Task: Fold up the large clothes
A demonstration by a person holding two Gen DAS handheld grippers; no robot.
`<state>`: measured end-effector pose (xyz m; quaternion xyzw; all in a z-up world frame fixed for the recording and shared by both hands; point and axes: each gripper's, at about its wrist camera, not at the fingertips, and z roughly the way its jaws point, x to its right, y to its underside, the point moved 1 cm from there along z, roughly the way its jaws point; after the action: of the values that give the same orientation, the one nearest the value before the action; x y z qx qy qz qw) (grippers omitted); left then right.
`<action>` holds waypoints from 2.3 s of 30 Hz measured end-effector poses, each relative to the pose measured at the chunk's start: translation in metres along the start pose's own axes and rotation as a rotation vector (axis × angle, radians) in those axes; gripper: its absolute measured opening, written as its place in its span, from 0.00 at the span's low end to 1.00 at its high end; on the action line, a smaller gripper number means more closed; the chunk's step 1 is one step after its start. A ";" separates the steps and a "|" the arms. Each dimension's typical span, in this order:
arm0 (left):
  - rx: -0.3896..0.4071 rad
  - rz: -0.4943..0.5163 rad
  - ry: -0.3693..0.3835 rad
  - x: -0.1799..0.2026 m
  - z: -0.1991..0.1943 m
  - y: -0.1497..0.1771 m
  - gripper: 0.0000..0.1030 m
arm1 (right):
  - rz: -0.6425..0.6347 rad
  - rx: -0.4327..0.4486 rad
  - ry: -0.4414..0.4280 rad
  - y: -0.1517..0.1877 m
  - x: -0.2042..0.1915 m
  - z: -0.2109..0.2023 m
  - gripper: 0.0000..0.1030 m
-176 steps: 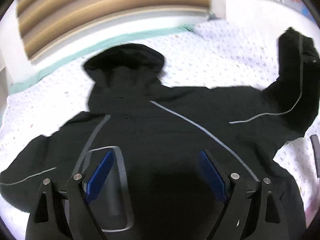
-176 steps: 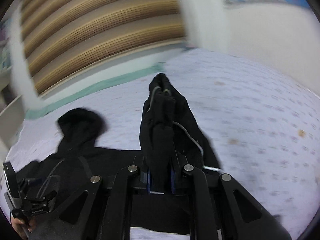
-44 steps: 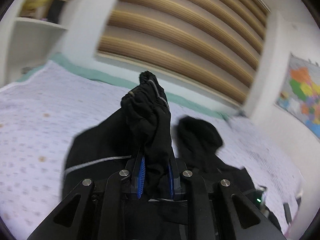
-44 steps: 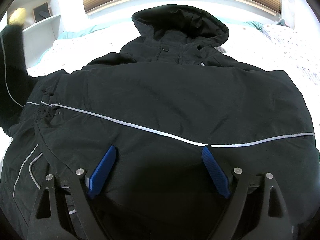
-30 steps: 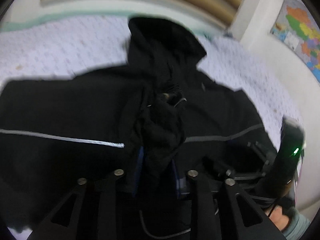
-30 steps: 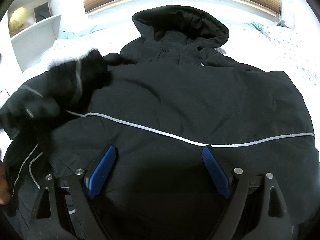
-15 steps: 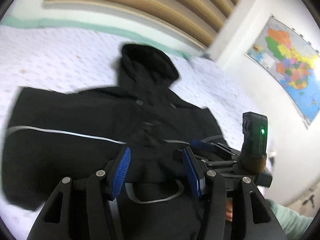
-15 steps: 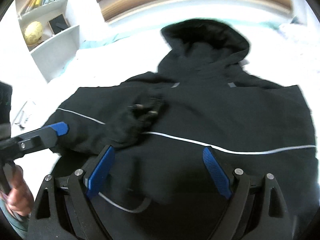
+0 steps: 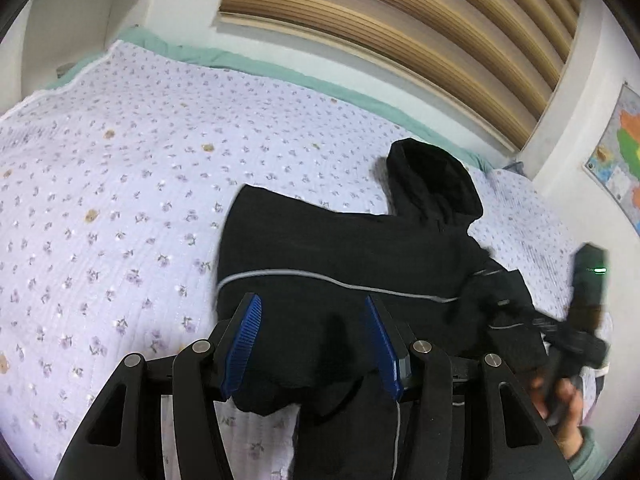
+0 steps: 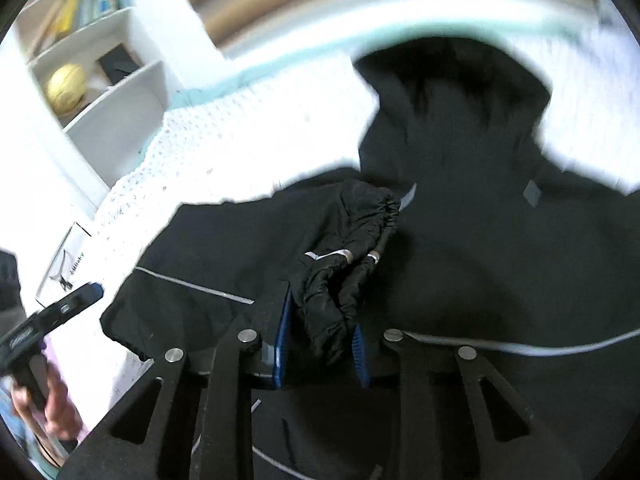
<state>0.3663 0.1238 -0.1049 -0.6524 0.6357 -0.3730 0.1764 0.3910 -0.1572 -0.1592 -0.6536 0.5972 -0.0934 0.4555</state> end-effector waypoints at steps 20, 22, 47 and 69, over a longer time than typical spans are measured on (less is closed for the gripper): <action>-0.270 0.224 0.035 0.123 0.145 0.030 0.53 | -0.066 -0.009 0.404 0.010 0.169 -0.100 0.29; -0.266 0.231 0.015 0.121 0.154 0.036 0.53 | -0.027 -0.085 0.411 0.031 0.192 -0.079 0.29; -0.217 0.145 -0.016 0.115 0.194 0.003 0.50 | -0.034 -0.187 0.434 0.011 0.149 0.015 0.79; -0.164 0.012 0.133 0.075 0.121 0.072 0.50 | 0.003 -0.182 0.373 0.076 0.194 -0.065 0.78</action>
<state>0.3956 0.0126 -0.2160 -0.6344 0.6784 -0.3613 0.0822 0.3471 -0.3468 -0.2577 -0.6627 0.6780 -0.1576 0.2761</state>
